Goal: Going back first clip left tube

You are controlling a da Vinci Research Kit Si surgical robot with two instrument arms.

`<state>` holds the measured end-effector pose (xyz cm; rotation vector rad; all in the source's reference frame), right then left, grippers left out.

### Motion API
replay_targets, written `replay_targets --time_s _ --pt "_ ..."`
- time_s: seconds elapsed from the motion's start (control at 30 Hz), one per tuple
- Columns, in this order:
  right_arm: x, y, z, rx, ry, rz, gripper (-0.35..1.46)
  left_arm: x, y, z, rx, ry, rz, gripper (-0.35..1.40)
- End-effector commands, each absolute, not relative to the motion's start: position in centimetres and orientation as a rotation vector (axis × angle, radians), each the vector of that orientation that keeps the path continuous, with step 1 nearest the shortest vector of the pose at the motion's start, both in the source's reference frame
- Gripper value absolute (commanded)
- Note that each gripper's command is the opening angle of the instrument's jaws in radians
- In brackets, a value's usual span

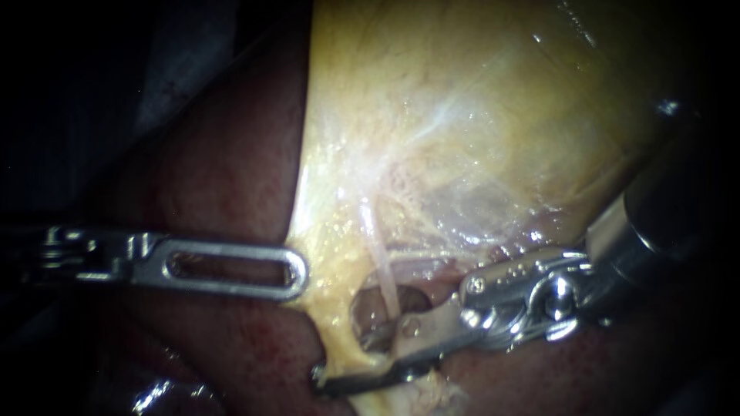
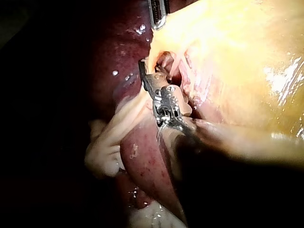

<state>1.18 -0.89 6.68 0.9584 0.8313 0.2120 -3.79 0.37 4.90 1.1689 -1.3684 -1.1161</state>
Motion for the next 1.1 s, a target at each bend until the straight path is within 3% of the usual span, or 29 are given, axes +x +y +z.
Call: replay_targets --time_s 0.03,0.57,0.73,0.9,1.1 --pt "1.19 -0.89 6.68 0.959 0.831 0.212 -0.35 -3.79 0.38 4.90 1.169 -1.369 -1.116 -0.35" --pt "1.18 -0.90 6.68 0.959 0.831 0.211 -0.35 -3.79 0.38 4.90 1.169 -1.369 -1.116 -0.35" --pt "1.18 -0.89 6.68 0.959 0.831 0.211 0.11 -3.79 0.38 4.90 1.169 -1.369 -1.116 -0.35" --pt "1.18 -0.89 6.67 0.942 0.838 0.223 0.31 -3.79 0.38 4.90 1.169 -1.369 -1.116 -0.35" --pt "1.18 -0.86 6.64 0.887 0.866 0.238 0.39 -3.79 0.38 4.90 1.169 -1.369 -1.116 -0.35"
